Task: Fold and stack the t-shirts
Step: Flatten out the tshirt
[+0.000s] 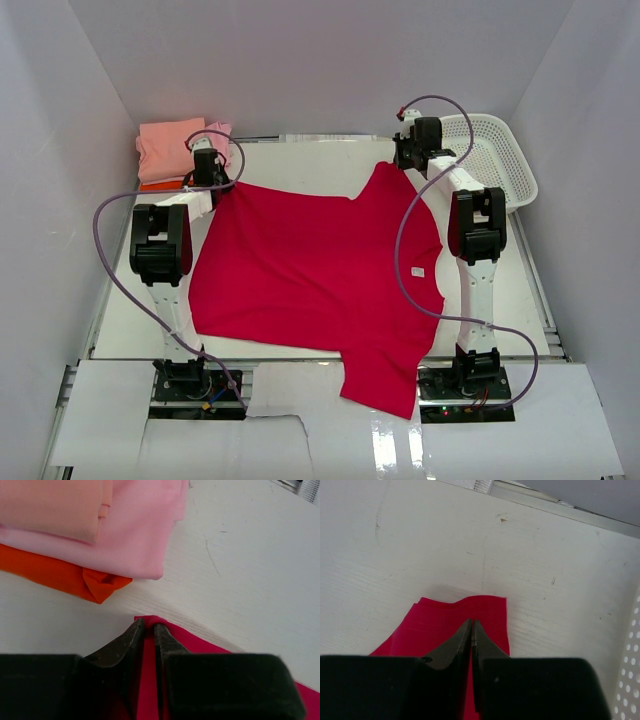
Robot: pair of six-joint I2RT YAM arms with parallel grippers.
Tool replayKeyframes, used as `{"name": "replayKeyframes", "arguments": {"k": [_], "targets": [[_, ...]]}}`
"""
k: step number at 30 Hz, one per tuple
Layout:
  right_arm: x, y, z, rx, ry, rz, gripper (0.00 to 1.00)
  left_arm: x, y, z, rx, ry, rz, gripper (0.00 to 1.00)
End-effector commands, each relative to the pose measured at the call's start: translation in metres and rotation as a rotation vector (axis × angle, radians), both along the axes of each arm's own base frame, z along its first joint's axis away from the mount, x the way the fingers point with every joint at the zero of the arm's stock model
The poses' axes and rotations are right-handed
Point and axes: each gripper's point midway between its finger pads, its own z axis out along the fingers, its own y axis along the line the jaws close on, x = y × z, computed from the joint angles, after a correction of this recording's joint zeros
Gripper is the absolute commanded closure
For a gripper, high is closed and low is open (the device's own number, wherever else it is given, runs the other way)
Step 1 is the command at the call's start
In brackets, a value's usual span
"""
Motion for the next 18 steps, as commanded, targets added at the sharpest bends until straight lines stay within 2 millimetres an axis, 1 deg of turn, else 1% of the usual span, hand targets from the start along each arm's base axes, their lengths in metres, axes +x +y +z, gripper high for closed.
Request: {"name": "replayKeyframes", "arguments": {"k": [1,2,6,7,8,10,11,12,14,15,16,18], "targets": [[0.014,0.001,0.035,0.011,-0.083,0.000,0.92,0.010,0.005,0.039,0.033,-0.070,0.015,0.76],[0.013,0.002,0.034,0.015,-0.080,0.002,0.92,0.010,0.004,0.039,0.031,-0.069,0.009,0.77],[0.011,0.004,0.036,0.024,-0.073,0.009,0.92,0.008,0.001,0.033,0.020,-0.058,-0.004,0.92],[0.011,0.004,0.037,0.024,-0.073,0.009,0.92,0.008,0.000,0.032,0.015,-0.056,-0.007,0.94],[0.011,0.003,0.037,0.020,-0.073,0.008,0.88,0.008,0.000,0.030,0.012,-0.052,-0.009,0.93],[0.012,-0.001,0.039,0.004,-0.078,-0.005,0.69,0.008,-0.001,0.027,0.009,-0.046,-0.012,0.89],[0.012,-0.003,0.037,-0.003,-0.074,-0.008,0.53,0.007,-0.001,0.026,0.007,-0.045,-0.011,0.87],[0.013,-0.003,0.037,-0.011,-0.077,-0.014,0.52,0.007,-0.002,0.026,0.004,-0.045,-0.011,0.87],[0.014,-0.006,0.031,-0.018,-0.061,-0.024,0.52,0.006,-0.002,0.026,0.003,-0.043,-0.012,0.87],[0.017,-0.006,0.035,-0.013,-0.067,-0.025,0.52,0.007,-0.002,0.026,0.003,-0.045,-0.012,0.87],[0.019,-0.009,0.029,-0.009,-0.054,-0.031,0.53,0.006,-0.003,0.026,0.004,-0.046,-0.015,0.88],[0.019,-0.010,0.026,0.006,-0.035,-0.034,0.53,0.005,-0.003,0.028,0.004,-0.049,-0.015,0.89]]}}
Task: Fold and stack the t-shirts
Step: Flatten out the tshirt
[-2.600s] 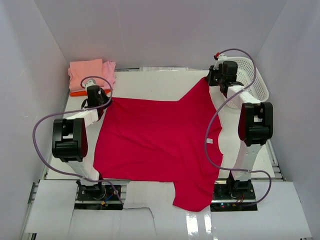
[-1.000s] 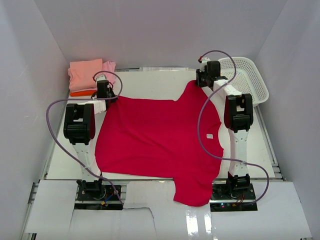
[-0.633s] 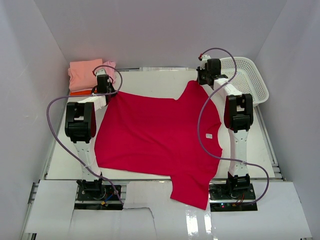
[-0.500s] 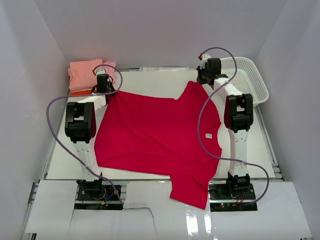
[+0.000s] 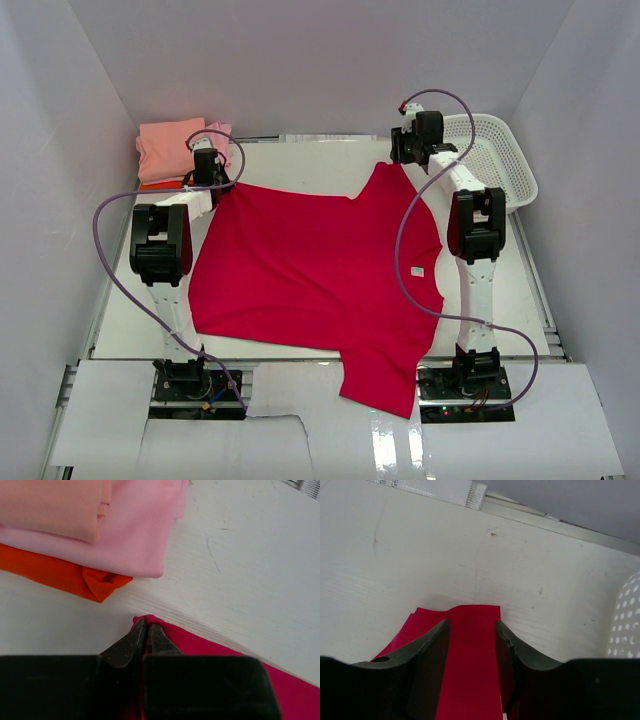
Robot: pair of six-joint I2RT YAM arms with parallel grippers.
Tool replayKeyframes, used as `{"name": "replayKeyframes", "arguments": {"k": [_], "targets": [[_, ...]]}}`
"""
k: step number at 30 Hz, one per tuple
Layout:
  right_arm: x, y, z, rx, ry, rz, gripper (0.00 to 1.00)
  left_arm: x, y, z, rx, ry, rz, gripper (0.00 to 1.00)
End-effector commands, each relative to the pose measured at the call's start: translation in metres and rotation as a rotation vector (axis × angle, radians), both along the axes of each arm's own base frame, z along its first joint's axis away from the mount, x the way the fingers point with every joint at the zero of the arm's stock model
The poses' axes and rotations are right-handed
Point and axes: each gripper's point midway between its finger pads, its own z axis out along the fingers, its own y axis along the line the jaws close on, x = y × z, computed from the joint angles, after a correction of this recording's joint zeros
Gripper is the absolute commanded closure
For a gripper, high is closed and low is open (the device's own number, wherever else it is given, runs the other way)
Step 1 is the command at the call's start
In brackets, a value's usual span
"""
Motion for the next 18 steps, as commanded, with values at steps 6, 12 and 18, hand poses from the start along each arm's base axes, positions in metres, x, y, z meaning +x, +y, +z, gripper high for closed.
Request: {"name": "replayKeyframes", "arguments": {"k": [6,12,18], "targets": [[0.014,-0.014,0.000,0.010,-0.004,-0.048,0.53,0.005,-0.004,0.024,-0.003,-0.056,-0.010,0.90],[0.014,-0.017,-0.017,0.023,0.026,-0.059,0.54,0.005,-0.002,0.019,0.005,-0.047,0.002,1.00],[0.016,-0.019,-0.024,0.038,0.037,-0.058,0.54,0.003,-0.002,0.018,0.007,-0.049,0.006,1.00]]}}
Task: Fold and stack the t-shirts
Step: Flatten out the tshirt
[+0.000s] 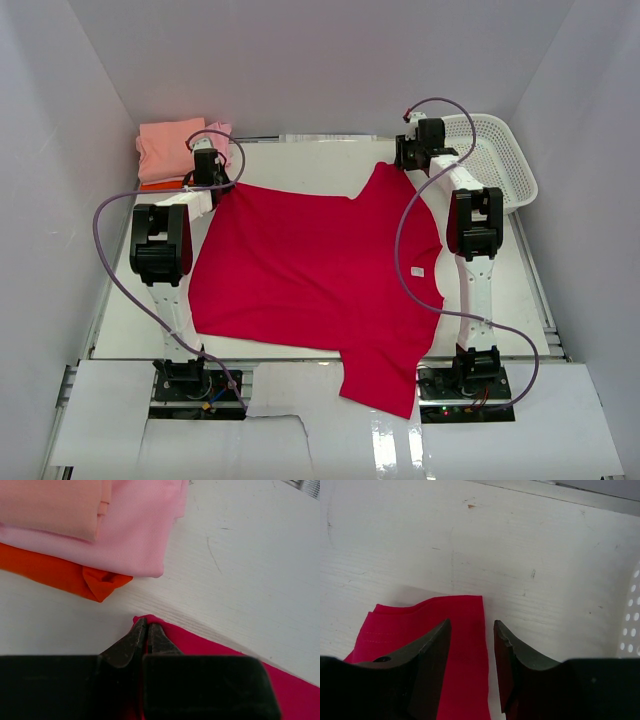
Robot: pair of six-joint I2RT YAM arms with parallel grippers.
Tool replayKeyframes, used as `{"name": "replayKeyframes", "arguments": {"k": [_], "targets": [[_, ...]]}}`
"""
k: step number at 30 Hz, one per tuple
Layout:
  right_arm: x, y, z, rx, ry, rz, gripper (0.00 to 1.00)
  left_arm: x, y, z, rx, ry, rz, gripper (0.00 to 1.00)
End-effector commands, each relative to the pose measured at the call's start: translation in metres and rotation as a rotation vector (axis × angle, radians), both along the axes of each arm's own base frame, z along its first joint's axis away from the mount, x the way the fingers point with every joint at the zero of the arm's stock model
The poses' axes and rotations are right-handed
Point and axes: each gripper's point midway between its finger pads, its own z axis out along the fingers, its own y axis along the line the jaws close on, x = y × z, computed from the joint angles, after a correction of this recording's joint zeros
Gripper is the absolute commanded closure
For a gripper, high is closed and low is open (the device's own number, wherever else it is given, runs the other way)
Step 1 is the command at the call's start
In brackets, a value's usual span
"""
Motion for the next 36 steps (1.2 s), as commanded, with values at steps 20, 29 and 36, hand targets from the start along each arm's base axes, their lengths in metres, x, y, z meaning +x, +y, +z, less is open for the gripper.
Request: {"name": "replayKeyframes", "arguments": {"k": [20,29,36], "targets": [[0.018,0.003,0.001,0.056,0.007,0.008,0.70,0.003,-0.001,0.024,0.015,-0.060,0.005,1.00],[0.014,0.004,0.004,0.064,0.025,0.011,0.77,0.002,-0.002,0.026,0.014,-0.059,0.006,1.00],[0.011,0.004,0.001,0.064,0.037,0.012,0.53,0.002,-0.003,0.029,0.013,-0.062,0.002,1.00]]}}
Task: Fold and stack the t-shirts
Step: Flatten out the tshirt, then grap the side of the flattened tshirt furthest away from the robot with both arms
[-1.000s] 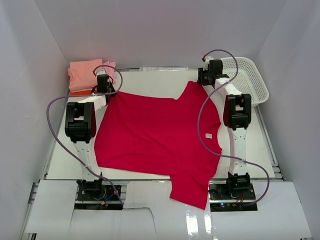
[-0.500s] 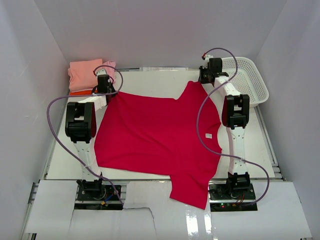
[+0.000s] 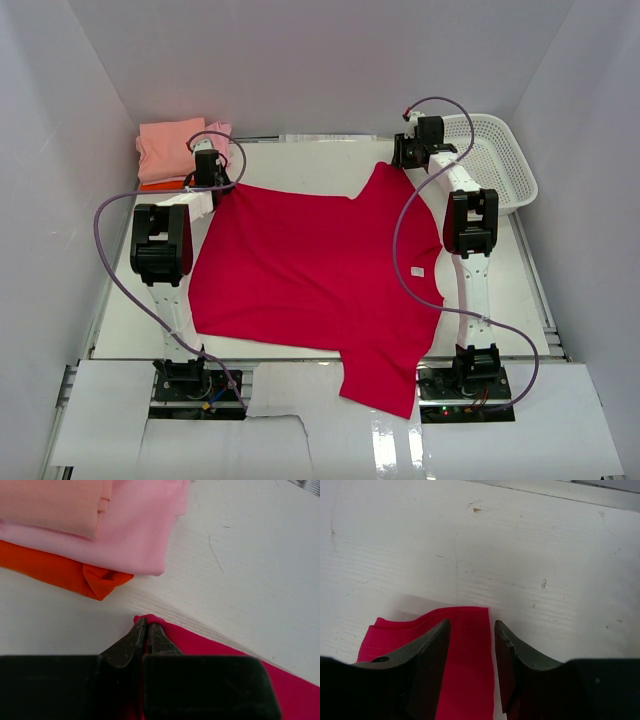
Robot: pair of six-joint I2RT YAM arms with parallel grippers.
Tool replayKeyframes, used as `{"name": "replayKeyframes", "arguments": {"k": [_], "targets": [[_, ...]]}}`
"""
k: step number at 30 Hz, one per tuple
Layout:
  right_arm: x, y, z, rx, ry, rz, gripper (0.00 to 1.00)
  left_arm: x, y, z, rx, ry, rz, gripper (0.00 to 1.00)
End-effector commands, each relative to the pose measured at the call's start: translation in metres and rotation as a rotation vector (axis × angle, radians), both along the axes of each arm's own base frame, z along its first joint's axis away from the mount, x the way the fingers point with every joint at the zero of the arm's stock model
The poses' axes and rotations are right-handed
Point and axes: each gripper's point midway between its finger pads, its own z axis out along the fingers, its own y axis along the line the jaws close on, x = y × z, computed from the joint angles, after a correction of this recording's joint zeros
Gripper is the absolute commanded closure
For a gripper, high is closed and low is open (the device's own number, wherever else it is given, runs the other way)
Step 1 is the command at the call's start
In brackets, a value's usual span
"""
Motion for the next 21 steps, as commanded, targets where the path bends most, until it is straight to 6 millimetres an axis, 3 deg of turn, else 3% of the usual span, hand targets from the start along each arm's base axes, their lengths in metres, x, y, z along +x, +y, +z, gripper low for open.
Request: {"name": "replayKeyframes", "arguments": {"k": [1,11,17,21], "targets": [[0.0036,-0.0021,0.0115,0.008,-0.019,0.002,0.54,0.0028,-0.0005,0.0309,0.007,-0.061,0.002,1.00],[0.0024,-0.0049,0.0090,-0.001,0.009,-0.015,0.54,0.0027,-0.0017,0.0317,0.010,-0.062,0.001,1.00],[0.0010,-0.0045,0.0066,0.000,0.022,-0.013,0.63,0.0024,-0.0008,0.0328,0.012,-0.064,0.005,1.00],[0.0014,-0.0062,0.0064,0.000,0.023,-0.015,0.77,0.0021,-0.0011,0.0325,0.011,-0.062,0.003,1.00]]}}
